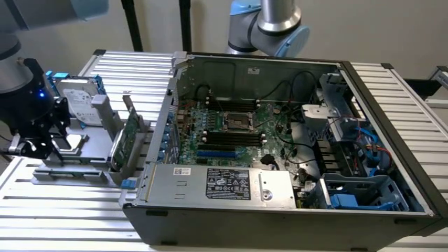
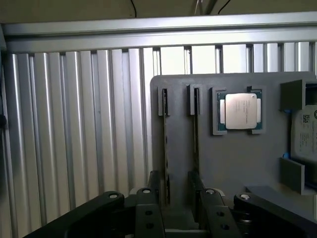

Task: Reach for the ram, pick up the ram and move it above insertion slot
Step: 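Pick up the ram and move it above insertion slot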

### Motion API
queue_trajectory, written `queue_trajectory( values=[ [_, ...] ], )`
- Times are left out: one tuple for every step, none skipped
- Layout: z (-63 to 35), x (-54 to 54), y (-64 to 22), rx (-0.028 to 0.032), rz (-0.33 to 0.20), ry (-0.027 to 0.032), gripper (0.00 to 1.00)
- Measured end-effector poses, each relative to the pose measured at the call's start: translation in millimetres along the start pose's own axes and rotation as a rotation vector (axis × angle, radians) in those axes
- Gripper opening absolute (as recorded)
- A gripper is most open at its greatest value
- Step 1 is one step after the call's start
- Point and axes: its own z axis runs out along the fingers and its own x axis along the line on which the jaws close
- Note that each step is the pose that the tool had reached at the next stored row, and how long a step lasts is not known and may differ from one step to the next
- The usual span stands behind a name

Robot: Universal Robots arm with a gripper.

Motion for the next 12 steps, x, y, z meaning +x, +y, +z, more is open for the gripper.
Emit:
queue_trajectory(
  values=[
    [1.8,0.1,0.1,-0.0001,0.002,0.0001,0.36],
    [3.6,0.3,0.2,0.0001,0.003,-0.0001,0.36],
    [5.4,0.6,0.3,0.0000,0.004,-0.0001,0.36],
    [7.2,0.9,0.3,0.0001,0.004,-0.0001,0.36],
    [9.1,1.3,0.3,0.0001,0.004,-0.0001,0.36],
    [10.8,1.5,0.3,0.0001,0.004,-0.0001,0.36],
    [12.8,1.9,0.3,0.0001,0.005,-0.0001,0.36],
    [14.6,2.3,0.4,0.0000,0.005,-0.0001,0.36],
    [16.3,2.7,0.4,0.0000,0.005,-0.0001,0.36],
    [18.1,3.2,0.5,0.0000,0.006,0.0000,0.36],
    [20.0,3.7,0.5,0.0001,0.006,-0.0001,0.36],
    [21.8,4.2,0.5,0.0001,0.007,-0.0002,0.36]
  ],
)
